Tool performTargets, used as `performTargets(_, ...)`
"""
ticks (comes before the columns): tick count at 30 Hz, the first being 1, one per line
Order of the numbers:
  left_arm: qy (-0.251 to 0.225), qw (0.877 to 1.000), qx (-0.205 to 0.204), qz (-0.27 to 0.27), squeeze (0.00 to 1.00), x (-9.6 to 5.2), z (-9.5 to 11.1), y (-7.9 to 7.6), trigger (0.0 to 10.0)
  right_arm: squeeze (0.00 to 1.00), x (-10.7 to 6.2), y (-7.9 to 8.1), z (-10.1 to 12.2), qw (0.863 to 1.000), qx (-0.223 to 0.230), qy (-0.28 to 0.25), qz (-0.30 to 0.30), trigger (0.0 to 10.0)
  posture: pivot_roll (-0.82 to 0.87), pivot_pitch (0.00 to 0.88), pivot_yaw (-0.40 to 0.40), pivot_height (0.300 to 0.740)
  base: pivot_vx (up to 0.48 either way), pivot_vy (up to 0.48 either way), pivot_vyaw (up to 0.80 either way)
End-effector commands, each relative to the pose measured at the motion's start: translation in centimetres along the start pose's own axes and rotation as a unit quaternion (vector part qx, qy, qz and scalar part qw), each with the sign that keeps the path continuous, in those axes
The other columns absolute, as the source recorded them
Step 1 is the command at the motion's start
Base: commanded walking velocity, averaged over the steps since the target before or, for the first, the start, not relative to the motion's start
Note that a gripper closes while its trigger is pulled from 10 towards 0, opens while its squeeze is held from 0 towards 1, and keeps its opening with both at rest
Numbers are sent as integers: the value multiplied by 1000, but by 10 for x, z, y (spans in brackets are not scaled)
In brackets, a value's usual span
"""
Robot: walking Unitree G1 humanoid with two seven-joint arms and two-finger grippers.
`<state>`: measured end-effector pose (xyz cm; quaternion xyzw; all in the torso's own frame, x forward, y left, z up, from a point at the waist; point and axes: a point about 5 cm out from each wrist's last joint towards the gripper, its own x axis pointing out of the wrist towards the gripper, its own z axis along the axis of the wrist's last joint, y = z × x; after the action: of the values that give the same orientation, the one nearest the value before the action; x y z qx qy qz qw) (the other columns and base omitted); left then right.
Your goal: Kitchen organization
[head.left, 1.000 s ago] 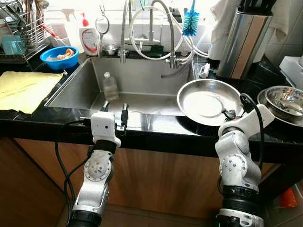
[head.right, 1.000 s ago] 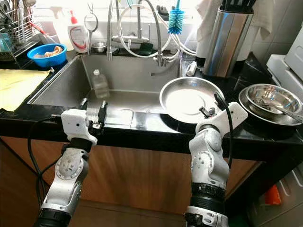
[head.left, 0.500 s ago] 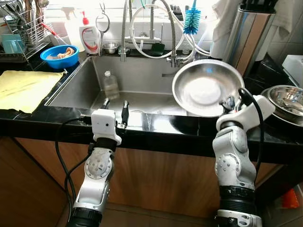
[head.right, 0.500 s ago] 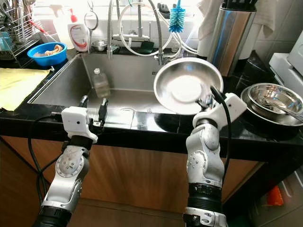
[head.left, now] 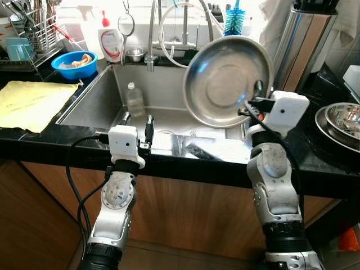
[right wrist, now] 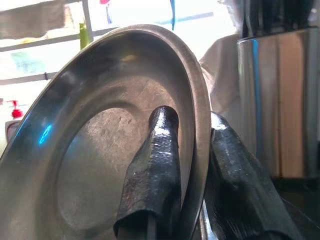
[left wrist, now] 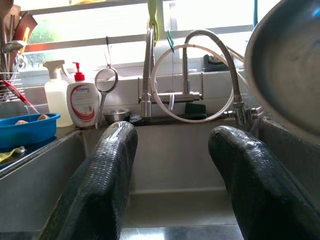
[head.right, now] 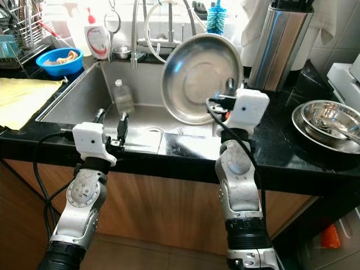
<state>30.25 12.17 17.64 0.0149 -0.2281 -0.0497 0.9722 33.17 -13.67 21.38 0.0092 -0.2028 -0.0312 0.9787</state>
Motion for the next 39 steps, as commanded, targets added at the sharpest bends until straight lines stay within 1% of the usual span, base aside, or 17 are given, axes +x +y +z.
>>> performTargets(1, 7, 1000, 8, 4, 0, 0, -3, 2, 10000, 0, 1, 3, -2, 1000, -28, 4, 6, 10000, -117, 0, 29, 740, 277, 0, 794)
performTargets(3, 7, 1000, 9, 5, 0, 0, -3, 2, 10000, 0, 1, 2, -4, 1000, -26, 5, -3, 10000, -118, 0, 29, 740, 313, 0, 713)
performTargets(6, 10, 1000, 12, 6, 0, -1, -4, 1, 10000, 0, 0, 1, -6, 1000, -5, 4, -7, 10000, -116, 0, 27, 740, 340, 0, 0)
performTargets(10, 10, 1000, 11, 5, 0, -1, -5, 1, 10000, 0, 0, 3, -7, 1000, -11, 6, 5, 10000, -120, 0, 29, 740, 282, 0, 0)
performTargets(16, 8, 1000, 9, 4, 0, 2, -4, 0, 10000, 0, 2, 5, -7, 1000, -2, 6, -3, 10000, -120, 0, 31, 740, 287, 0, 0)
performTargets(23, 5, 1000, 10, 9, 0, 3, -3, 2, 10000, 0, 3, 4, -7, 1000, -3, 5, -2, 10000, -117, 0, 30, 740, 285, 0, 0)
performTargets(27, 0, 1000, 11, 12, 0, 5, -2, 3, 10000, 0, 4, 5, -8, 1000, -1, 9, 2, 10000, -117, 0, 30, 740, 60, 0, 0)
performTargets(31, 0, 1000, 10, 15, 0, 5, -2, 4, 10000, 0, 4, 13, -9, 999, -2, 17, 44, 10000, -118, 0, 30, 740, 0, 0, 0)
performTargets(33, 0, 1000, 10, 15, 0, 5, -2, 4, 10000, 0, 4, 15, -9, 998, -5, 21, 52, 10000, -119, 0, 30, 740, 0, 0, 0)
performTargets(34, 1, 1000, 9, 14, 0, 5, -2, 3, 10000, 0, 4, 16, -11, 998, -13, 30, 61, 10000, -120, 0, 31, 740, 0, 0, 0)
performTargets(38, 1, 1000, 7, 14, 0, 5, -3, 2, 10000, 0, 4, 22, -13, 993, -46, 32, 107, 10000, -118, 0, 28, 740, 0, 0, 0)
performTargets(39, 1, 1000, 7, 14, 0, 5, -3, 2, 10000, 0, 4, 22, -13, 993, -46, 32, 107, 10000, -118, 0, 28, 740, 0, 0, 0)
